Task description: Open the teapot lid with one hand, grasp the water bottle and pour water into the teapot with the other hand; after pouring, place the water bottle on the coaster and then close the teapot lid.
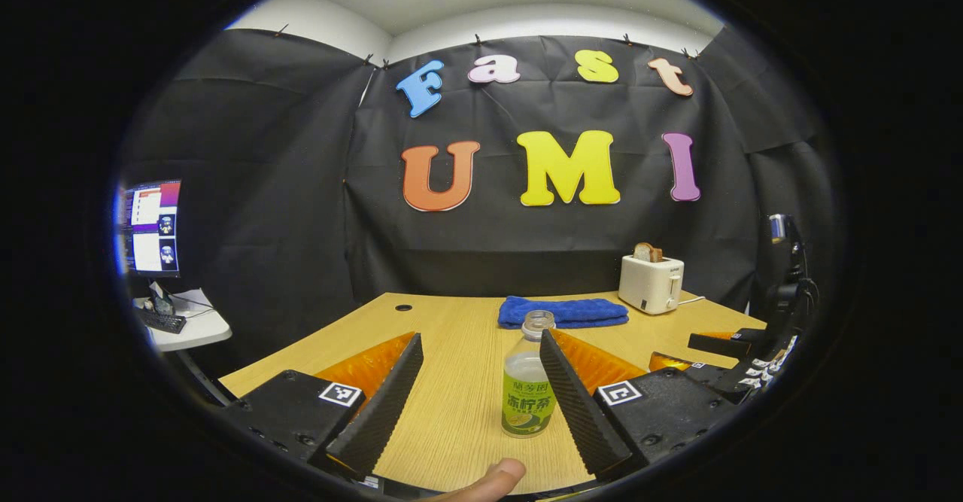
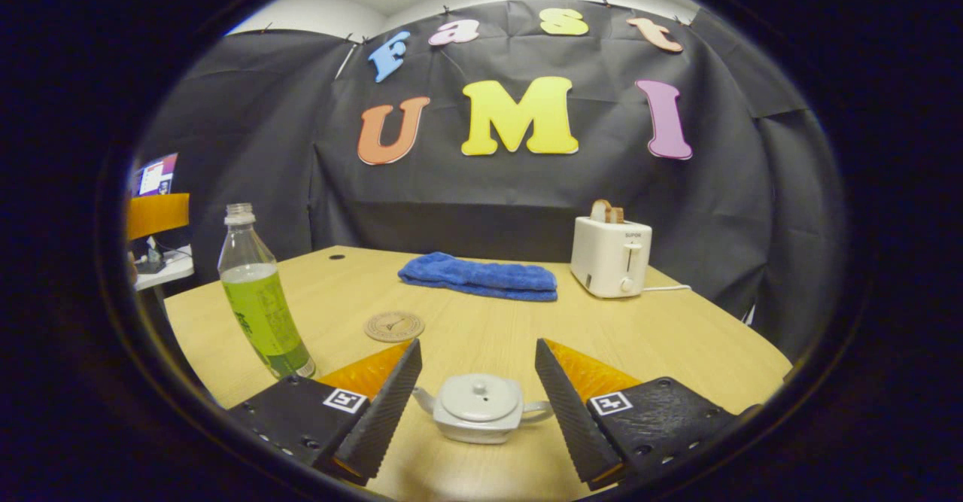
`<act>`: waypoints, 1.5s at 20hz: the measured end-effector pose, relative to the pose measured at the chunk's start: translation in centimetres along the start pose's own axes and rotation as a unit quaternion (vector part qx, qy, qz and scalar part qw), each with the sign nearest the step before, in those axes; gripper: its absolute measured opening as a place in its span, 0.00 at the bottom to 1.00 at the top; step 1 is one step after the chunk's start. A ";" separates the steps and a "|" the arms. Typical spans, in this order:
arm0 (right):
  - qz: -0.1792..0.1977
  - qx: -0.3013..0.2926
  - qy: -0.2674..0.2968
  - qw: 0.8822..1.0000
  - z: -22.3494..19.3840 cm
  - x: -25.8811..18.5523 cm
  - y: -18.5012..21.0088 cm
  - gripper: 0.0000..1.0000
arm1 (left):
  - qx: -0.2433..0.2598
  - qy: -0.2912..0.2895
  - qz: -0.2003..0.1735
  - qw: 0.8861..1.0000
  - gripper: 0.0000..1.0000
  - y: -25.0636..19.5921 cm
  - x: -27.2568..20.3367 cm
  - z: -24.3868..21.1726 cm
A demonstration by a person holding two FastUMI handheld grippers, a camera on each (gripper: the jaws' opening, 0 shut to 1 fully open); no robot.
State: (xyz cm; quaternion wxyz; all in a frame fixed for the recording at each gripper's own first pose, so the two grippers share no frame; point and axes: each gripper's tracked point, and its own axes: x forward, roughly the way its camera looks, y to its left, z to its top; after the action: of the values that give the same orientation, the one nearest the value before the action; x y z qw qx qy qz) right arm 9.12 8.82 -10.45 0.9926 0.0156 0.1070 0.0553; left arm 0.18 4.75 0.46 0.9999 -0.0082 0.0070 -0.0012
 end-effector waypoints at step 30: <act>-0.028 -0.001 -0.015 1.000 -1.5 1.2 0.1 0.06 | 0.012 0.003 0.001 1.000 0.98 -0.4 0.2 -0.5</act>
State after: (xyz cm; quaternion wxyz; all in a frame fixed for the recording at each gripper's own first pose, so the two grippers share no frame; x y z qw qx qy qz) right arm 9.91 9.11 -12.17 0.9953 0.0125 0.0925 0.0276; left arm 0.39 4.33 0.00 0.9999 0.0034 0.0102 -0.0007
